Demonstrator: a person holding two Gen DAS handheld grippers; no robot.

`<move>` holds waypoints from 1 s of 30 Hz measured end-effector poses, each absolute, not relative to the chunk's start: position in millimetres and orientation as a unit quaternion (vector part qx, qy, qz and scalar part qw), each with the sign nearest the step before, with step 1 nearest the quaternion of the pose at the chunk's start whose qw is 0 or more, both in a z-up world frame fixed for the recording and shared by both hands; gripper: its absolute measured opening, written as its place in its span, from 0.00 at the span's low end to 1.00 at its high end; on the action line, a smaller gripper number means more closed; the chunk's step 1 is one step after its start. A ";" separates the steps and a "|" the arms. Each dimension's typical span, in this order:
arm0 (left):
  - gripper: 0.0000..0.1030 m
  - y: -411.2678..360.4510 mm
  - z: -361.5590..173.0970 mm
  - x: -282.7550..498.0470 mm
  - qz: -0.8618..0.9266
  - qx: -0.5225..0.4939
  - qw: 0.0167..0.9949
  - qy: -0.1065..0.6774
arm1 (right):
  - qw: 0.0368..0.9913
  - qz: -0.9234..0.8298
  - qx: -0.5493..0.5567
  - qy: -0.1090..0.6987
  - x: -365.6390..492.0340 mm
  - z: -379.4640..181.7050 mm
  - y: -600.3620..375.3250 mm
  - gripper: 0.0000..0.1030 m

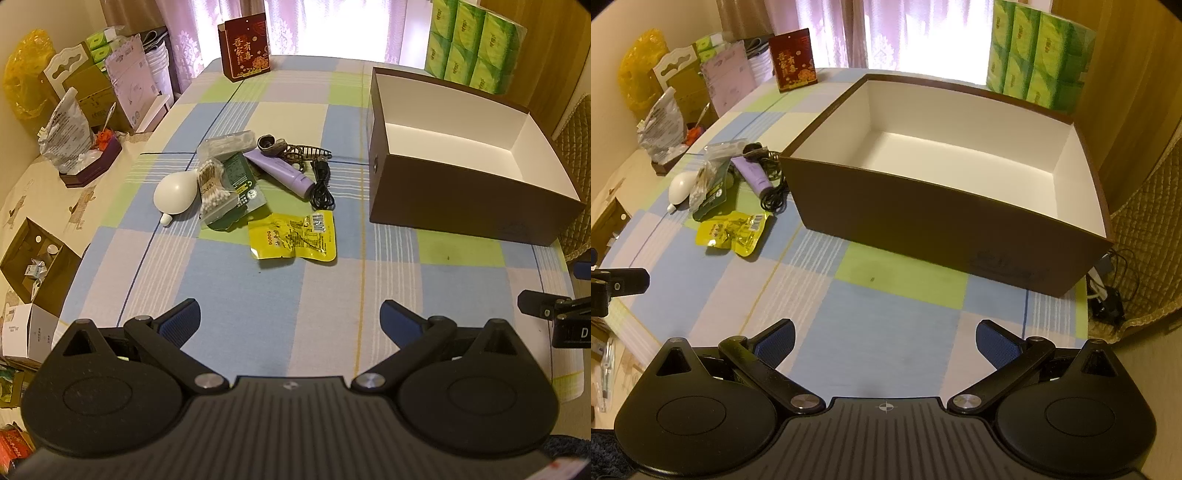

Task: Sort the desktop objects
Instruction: 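Move both tools toward the scattered items on the table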

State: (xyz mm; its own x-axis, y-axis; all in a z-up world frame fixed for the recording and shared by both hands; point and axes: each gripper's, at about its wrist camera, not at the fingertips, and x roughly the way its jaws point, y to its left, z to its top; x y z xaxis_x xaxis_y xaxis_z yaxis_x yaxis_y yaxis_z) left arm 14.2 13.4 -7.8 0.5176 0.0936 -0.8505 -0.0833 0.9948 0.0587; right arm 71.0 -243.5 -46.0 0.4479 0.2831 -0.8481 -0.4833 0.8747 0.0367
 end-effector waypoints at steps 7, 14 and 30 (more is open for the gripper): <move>0.99 17.6 -7.8 13.2 0.053 0.004 0.870 0.490 | 0.844 0.228 -0.106 0.474 70.3 -46.2 -239.5 0.98; 0.99 20.4 -7.7 13.1 0.051 0.004 0.870 0.490 | 0.845 0.226 -0.107 0.474 70.4 -45.0 -233.1 0.98; 0.99 39.0 0.9 26.6 0.063 0.011 0.869 0.491 | 0.853 0.235 -0.095 0.456 72.1 -34.5 -201.8 0.98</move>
